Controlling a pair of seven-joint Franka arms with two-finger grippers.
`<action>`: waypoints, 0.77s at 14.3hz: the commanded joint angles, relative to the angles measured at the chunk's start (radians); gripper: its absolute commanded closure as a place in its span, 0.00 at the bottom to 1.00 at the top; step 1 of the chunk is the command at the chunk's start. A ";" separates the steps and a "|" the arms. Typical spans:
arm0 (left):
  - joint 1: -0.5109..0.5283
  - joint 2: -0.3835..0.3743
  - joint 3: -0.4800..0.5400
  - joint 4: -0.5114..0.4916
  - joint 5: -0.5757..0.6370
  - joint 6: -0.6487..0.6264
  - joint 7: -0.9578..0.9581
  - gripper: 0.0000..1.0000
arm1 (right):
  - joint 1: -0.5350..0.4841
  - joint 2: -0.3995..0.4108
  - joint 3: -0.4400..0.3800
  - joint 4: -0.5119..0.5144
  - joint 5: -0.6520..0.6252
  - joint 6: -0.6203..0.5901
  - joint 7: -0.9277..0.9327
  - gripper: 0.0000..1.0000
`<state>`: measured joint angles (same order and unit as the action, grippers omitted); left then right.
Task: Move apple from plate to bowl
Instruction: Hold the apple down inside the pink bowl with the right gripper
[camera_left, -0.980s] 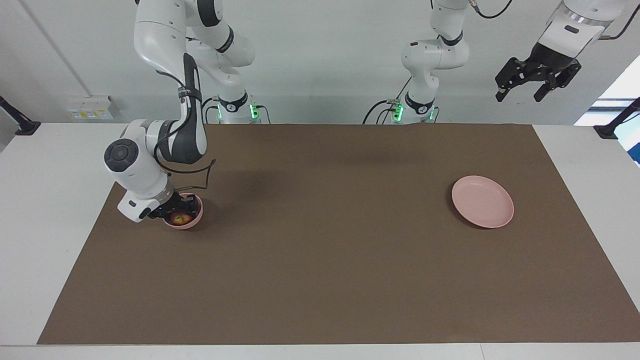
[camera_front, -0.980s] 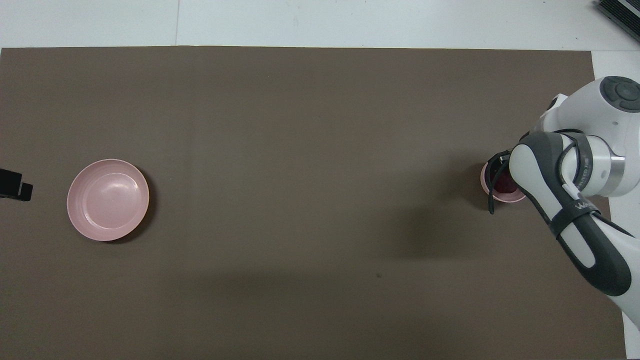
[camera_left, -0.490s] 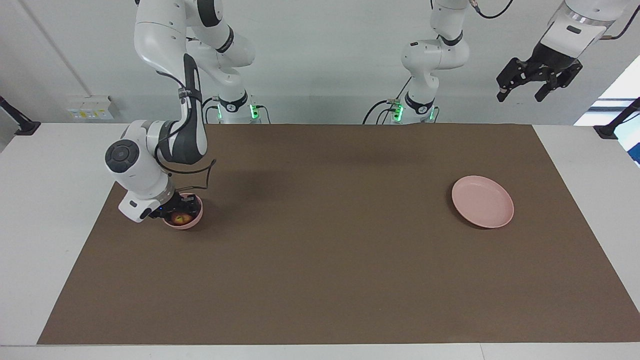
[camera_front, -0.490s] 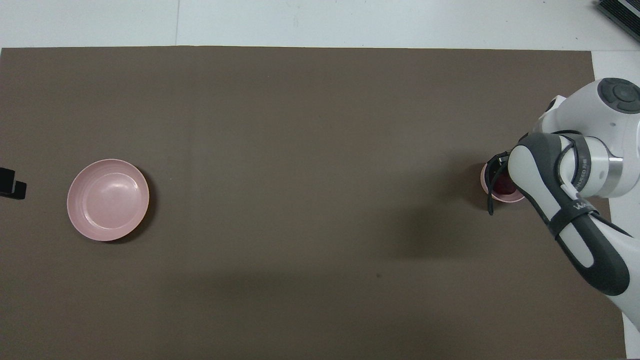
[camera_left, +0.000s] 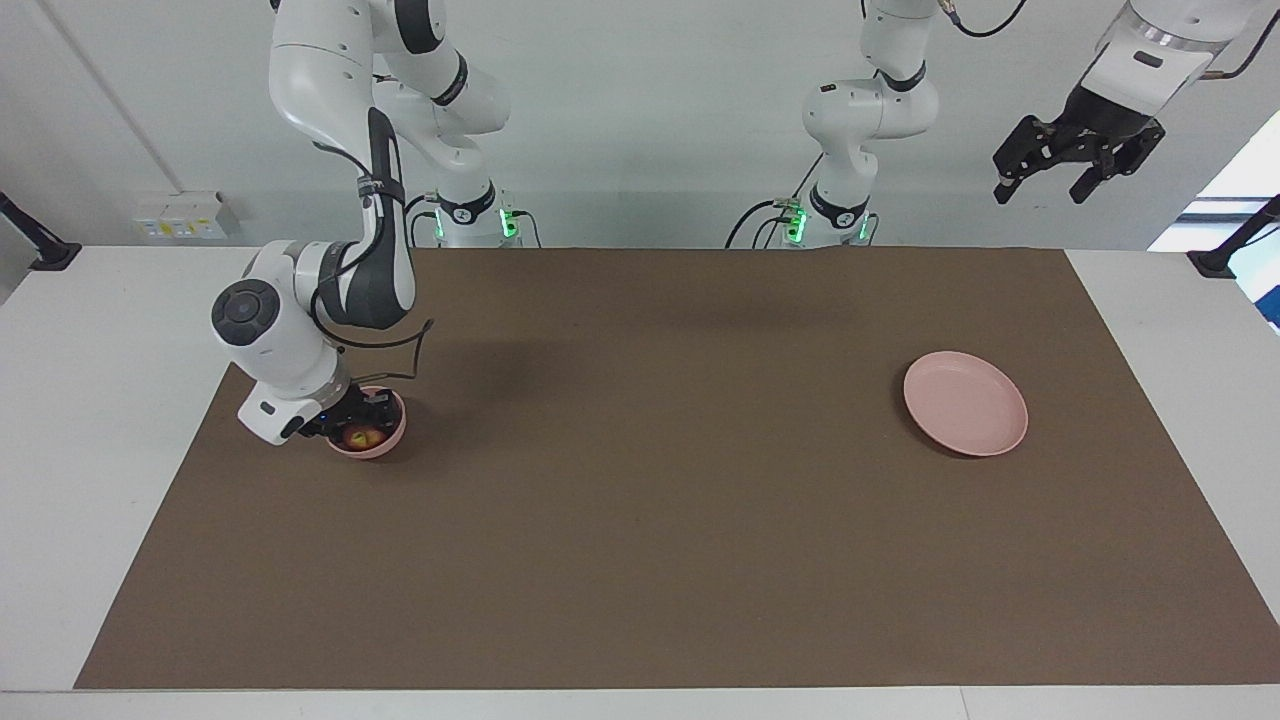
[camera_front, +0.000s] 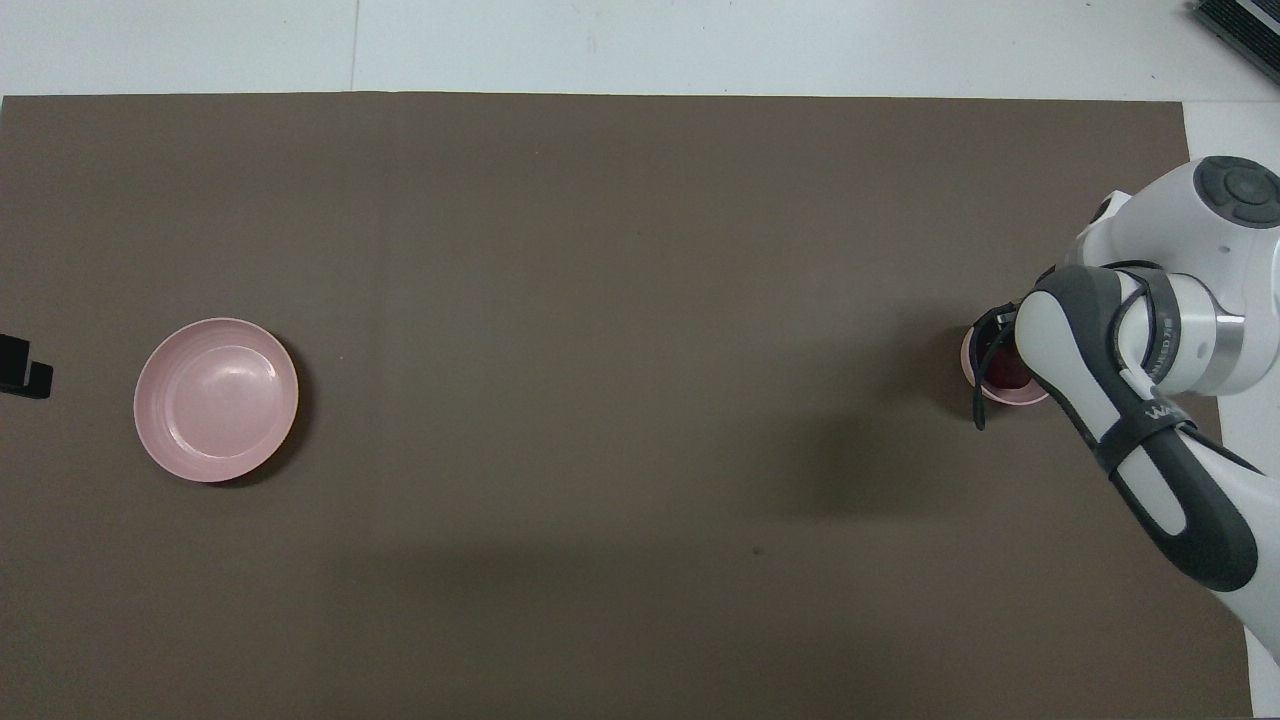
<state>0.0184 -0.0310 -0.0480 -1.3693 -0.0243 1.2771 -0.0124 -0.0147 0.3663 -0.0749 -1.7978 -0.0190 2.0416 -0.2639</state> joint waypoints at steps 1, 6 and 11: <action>0.005 -0.027 -0.003 -0.031 0.011 0.004 -0.009 0.00 | -0.002 -0.004 0.006 -0.012 0.004 0.025 0.018 0.40; 0.005 -0.027 -0.003 -0.031 0.011 0.004 -0.009 0.00 | -0.002 -0.004 0.006 -0.012 0.004 0.025 0.018 0.25; 0.005 -0.027 -0.003 -0.031 0.011 0.004 -0.009 0.00 | -0.002 -0.004 0.006 -0.012 0.004 0.025 0.018 0.10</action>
<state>0.0184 -0.0314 -0.0481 -1.3693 -0.0243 1.2771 -0.0128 -0.0147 0.3663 -0.0748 -1.7985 -0.0189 2.0419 -0.2636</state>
